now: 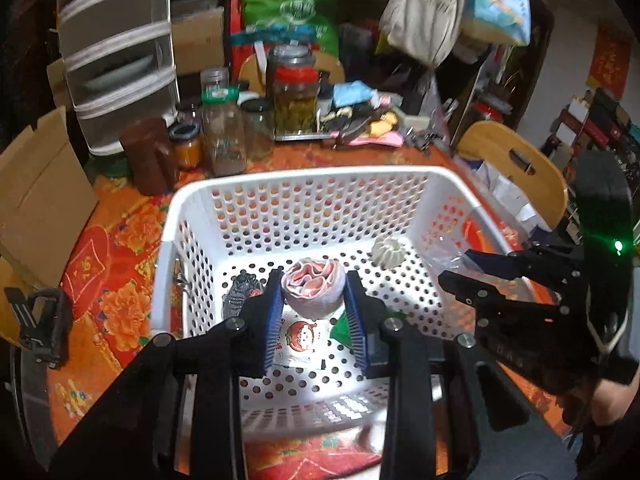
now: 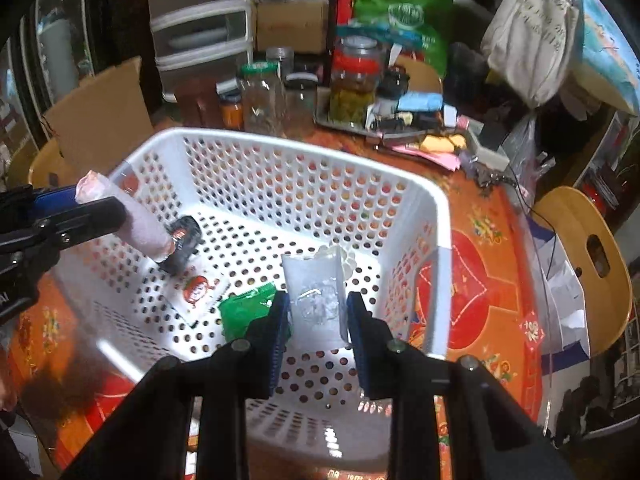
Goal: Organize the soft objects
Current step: 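Carry the rolled towel and clear cup over the white basket with both tools, then open both tools to drop the towel and cup into the basket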
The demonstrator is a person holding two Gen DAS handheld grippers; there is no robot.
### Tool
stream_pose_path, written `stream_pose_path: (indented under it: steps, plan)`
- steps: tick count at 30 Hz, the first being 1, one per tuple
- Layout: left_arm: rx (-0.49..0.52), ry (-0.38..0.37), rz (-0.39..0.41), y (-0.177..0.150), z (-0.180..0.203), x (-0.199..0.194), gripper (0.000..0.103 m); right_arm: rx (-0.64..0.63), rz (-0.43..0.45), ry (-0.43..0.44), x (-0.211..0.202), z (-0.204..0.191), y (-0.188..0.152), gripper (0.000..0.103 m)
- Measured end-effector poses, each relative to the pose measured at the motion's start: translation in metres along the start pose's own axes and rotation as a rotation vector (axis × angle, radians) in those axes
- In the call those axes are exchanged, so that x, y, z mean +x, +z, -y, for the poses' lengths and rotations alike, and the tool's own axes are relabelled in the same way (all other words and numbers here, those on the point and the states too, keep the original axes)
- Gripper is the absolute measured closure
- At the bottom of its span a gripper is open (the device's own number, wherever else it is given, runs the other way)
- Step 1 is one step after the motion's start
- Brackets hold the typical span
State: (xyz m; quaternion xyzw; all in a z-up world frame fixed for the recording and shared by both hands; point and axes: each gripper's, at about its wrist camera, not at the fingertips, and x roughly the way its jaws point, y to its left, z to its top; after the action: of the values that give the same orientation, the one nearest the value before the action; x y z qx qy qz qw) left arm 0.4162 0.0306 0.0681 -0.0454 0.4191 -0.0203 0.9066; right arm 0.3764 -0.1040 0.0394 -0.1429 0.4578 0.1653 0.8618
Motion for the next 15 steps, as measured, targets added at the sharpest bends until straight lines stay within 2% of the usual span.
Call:
stream_pose_path:
  steps: [6, 15]
  plan:
    - [-0.016, -0.002, -0.059, 0.001, 0.0, 0.034, 0.075, -0.049, -0.074, -0.028, 0.026, -0.008, 0.005, 0.075]
    - [-0.047, -0.017, -0.1, -0.005, -0.008, 0.056, 0.074, -0.064, -0.094, -0.035, 0.037, -0.009, 0.006, 0.074]
